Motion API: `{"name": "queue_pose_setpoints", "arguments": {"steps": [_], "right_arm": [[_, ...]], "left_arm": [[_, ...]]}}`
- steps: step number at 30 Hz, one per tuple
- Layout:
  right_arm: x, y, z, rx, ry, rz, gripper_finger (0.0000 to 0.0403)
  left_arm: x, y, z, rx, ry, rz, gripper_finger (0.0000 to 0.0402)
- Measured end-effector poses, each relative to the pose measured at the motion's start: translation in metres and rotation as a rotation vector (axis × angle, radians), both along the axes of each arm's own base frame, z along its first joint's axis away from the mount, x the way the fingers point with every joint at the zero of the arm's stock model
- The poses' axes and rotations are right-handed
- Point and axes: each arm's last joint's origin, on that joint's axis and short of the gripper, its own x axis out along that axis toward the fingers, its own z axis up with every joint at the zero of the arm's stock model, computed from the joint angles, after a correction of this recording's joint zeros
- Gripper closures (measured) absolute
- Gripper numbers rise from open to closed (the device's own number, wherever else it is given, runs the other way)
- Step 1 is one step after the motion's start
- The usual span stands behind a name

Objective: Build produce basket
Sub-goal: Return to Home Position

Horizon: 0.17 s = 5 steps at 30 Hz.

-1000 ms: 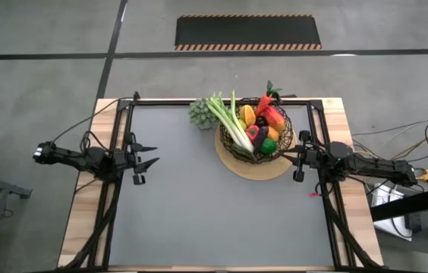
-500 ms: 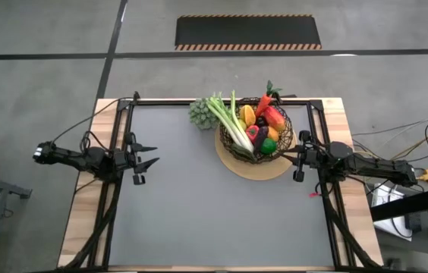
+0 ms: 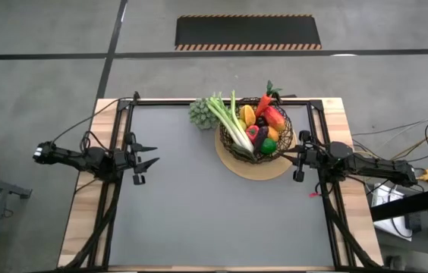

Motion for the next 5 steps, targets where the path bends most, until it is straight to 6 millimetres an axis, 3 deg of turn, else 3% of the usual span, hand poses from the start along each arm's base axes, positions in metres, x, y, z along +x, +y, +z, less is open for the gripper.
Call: {"name": "queue_pose_setpoints", "arguments": {"steps": [5], "right_arm": [[0.0000,0.0000,0.0000,0.000,0.000,0.000,0.0376]], "left_arm": [[0.0000,0.0000,0.0000,0.000,0.000,0.000,0.0251]]}}
